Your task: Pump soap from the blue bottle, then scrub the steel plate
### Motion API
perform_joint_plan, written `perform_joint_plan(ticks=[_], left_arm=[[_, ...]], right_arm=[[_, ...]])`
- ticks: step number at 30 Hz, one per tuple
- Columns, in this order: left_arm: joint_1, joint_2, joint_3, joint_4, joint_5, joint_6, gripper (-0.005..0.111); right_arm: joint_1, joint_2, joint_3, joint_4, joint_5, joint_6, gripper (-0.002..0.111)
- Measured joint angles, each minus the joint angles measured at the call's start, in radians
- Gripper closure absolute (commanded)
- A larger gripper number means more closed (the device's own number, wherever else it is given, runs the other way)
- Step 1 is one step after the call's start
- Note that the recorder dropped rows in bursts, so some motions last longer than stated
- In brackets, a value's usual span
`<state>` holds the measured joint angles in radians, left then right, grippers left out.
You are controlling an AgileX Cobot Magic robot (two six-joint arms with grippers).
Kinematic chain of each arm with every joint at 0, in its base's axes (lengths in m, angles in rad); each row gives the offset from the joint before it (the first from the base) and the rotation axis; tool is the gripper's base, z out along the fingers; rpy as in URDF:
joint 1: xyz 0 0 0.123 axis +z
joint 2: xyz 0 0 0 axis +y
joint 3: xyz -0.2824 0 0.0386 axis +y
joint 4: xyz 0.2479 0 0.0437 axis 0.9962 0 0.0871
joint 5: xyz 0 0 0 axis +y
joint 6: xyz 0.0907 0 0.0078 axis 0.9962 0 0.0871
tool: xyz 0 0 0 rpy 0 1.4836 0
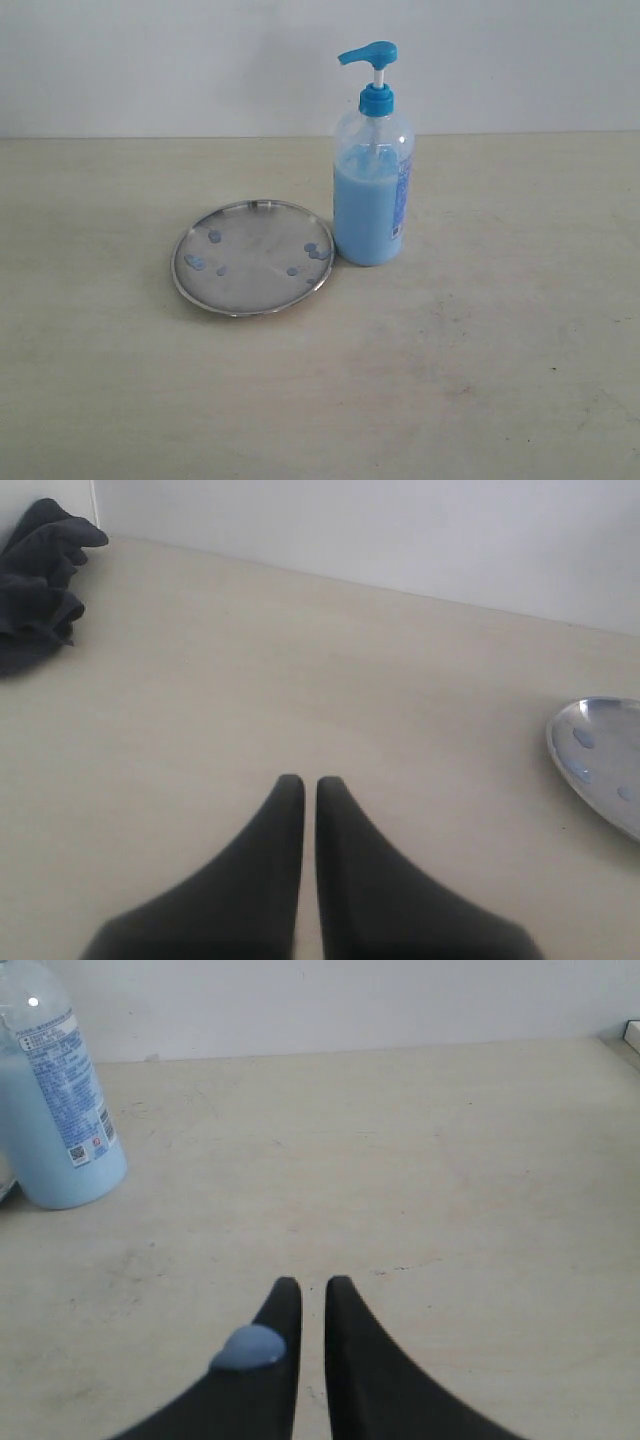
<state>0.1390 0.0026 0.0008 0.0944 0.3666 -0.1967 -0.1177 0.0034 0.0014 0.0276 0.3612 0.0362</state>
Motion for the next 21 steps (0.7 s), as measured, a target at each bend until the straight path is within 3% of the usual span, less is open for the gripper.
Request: perform_joint_plan(ticks=[11,21], left_arm=[[-0.059,0.000,0.000,-0.072,-0.010,0.074,0.102],[-0.121,0.000,0.000,-0.072,-0.018,0.306,0.102]], right_arm=[[0.000,0.000,0.000,0.000,0.000,0.000,0.108],[0.000,0.000,0.000,0.000,0.000,0.000,0.108]])
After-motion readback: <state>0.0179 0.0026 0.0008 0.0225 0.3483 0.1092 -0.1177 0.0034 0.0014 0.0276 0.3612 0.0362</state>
